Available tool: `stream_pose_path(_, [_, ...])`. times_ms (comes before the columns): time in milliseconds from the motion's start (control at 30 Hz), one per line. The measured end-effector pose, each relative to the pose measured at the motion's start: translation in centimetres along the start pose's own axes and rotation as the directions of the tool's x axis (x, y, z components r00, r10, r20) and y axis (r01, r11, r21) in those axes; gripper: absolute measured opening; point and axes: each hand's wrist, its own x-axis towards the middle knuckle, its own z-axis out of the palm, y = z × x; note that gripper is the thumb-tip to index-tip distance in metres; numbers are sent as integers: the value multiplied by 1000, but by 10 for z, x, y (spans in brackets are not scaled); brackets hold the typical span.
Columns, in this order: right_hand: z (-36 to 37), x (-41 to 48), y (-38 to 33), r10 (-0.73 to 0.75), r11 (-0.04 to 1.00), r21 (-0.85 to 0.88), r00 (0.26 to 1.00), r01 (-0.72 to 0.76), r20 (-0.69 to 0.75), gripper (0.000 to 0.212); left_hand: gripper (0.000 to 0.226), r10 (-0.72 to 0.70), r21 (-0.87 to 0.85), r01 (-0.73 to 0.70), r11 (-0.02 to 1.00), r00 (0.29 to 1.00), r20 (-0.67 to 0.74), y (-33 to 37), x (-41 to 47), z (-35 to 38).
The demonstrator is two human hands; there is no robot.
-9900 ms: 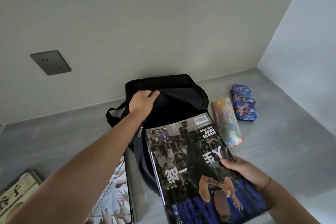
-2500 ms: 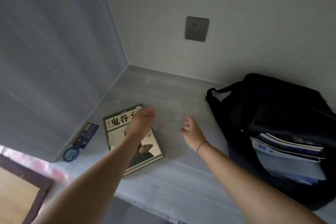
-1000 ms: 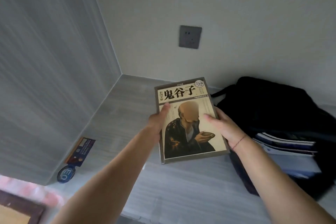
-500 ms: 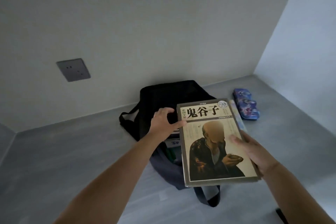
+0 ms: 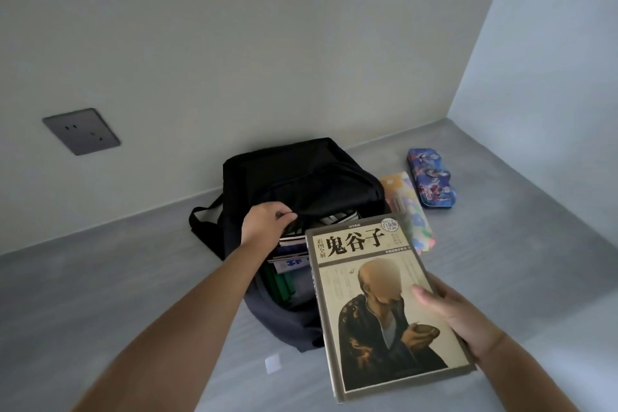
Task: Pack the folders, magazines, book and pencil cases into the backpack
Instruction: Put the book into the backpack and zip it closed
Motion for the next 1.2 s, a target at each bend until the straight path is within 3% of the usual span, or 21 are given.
stream_pose_path(67, [7, 5, -6, -35, 998, -54, 999, 37, 36, 90, 18, -60, -142, 54, 988, 998, -37, 8, 6, -10])
stream_pose_path(167, [21, 15, -23, -81, 993, -78, 992, 88, 95, 84, 15, -54, -223, 40, 974, 997, -54, 21, 12, -26])
stream_pose_path(267, [37, 31, -45, -64, 995, -68, 985, 75, 160, 55, 15, -56, -264, 42, 964, 997, -47, 27, 14, -34])
stream_pose_path(333, [43, 45, -56, -49, 995, -77, 982, 64, 184, 55, 17, -81, -298, 65, 952, 996, -41, 26, 17, -37])
stream_pose_path(433, [46, 75, -63, -15, 993, -115, 985, 35, 171, 38, 20, -133, -377, 113, 919, 991, -29, 20, 22, -45])
stream_pose_path(600, [51, 114, -70, 63, 987, -153, 987, -39, 151, 73, 20, -158, -419, 148, 896, 987, 12, 16, 26, -44])
stream_pose_path(733, [46, 122, -57, 161, 987, -11, 985, -161, 58, 84, 21, -157, -465, 150, 873, 987, 22, 15, 28, -39])
stream_pose_path(800, [40, 112, -50, 234, 970, 53, 969, -238, 81, 91, 22, -162, -484, 156, 861, 986, 30, 13, 30, -37])
stream_pose_path(1000, [31, 80, -25, 253, 965, 10, 935, -263, 248, 48, 20, -170, -516, 171, 839, 984, 50, 11, 32, -34])
stream_pose_path(1200, [49, 105, -54, 232, 933, 251, 963, -260, 134, 25, 17, -177, -543, 178, 821, 983, 55, 11, 37, -36])
